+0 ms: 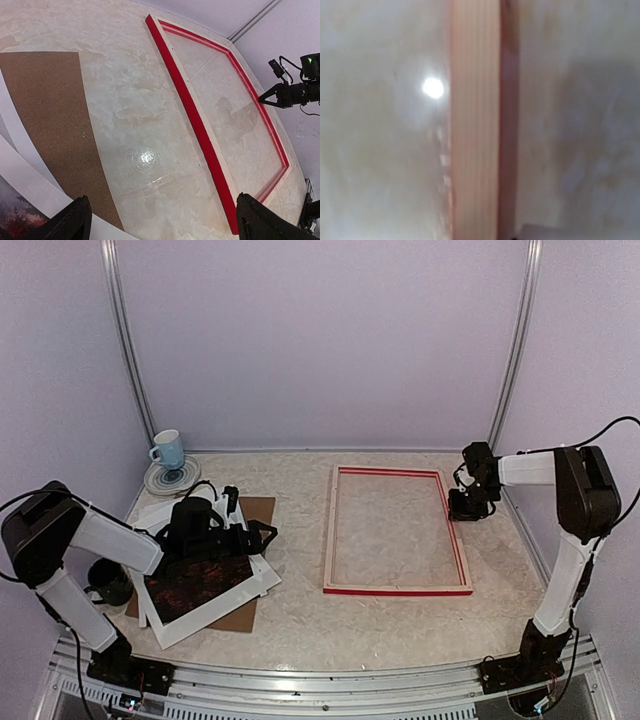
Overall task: Put the photo into the frame
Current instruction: Adjust the frame body at the center of the board.
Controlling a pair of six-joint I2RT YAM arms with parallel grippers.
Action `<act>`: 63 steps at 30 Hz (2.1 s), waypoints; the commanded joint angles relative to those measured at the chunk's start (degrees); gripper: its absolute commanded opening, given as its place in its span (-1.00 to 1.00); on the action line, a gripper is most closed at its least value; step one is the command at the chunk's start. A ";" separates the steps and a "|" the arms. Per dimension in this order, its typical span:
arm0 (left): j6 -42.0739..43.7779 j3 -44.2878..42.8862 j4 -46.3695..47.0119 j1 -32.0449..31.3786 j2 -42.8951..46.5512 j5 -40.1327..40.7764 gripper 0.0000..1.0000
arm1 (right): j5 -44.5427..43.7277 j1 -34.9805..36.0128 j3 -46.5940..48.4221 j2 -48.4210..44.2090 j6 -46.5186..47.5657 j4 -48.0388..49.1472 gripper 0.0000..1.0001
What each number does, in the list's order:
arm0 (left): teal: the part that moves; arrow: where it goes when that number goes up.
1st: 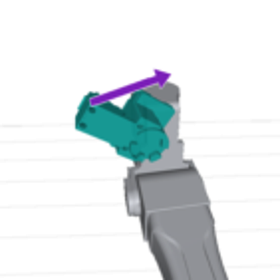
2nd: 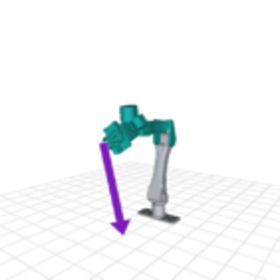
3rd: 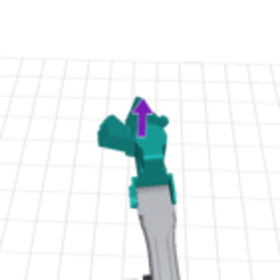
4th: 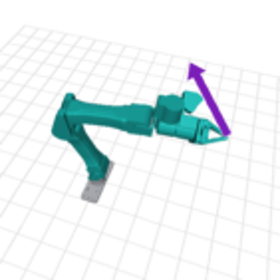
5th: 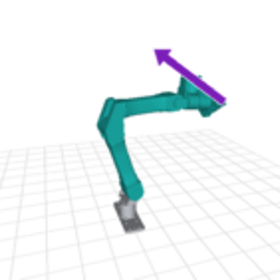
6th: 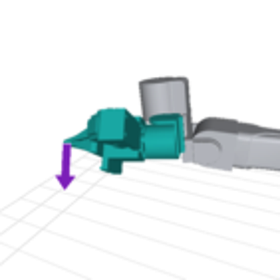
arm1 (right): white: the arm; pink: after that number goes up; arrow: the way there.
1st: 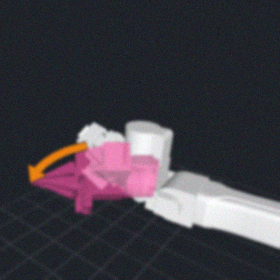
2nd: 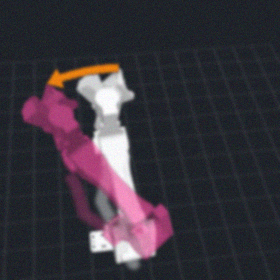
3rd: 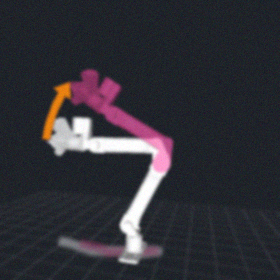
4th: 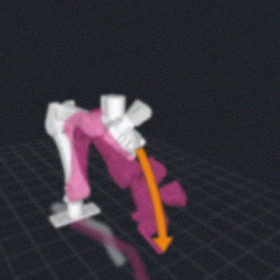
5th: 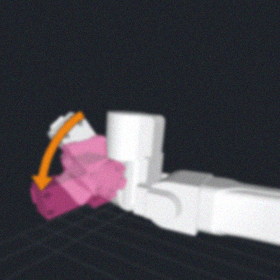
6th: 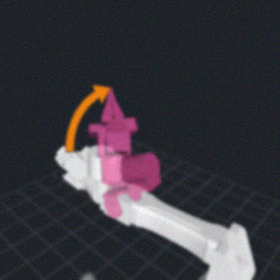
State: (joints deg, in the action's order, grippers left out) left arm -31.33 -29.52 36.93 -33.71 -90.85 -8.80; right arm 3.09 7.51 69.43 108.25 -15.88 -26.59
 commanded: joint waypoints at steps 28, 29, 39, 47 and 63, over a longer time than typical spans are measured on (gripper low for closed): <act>-1.88 2.23 -0.62 -1.57 4.72 1.86 0.98 | 0.10 0.99 5.71 6.10 2.82 -0.58 -0.60; -1.93 2.20 -0.55 -1.61 4.72 1.99 0.98 | -0.26 1.10 5.63 5.87 2.70 -0.64 -0.61; -2.15 1.75 -0.47 -2.06 3.76 1.95 0.98 | 1.44 1.52 4.04 3.13 3.91 -0.52 -0.67; -1.67 1.54 -1.14 -2.04 4.22 2.03 0.98 | 1.11 2.33 3.64 3.02 4.70 -1.28 -0.65; -2.04 1.73 -1.13 -2.05 4.75 1.75 0.98 | -0.40 3.80 3.37 1.94 3.76 -3.01 -0.61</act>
State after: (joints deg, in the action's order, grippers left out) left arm -33.19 -27.64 36.38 -35.44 -87.24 -7.07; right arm 2.52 9.61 74.08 112.18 -12.25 -26.74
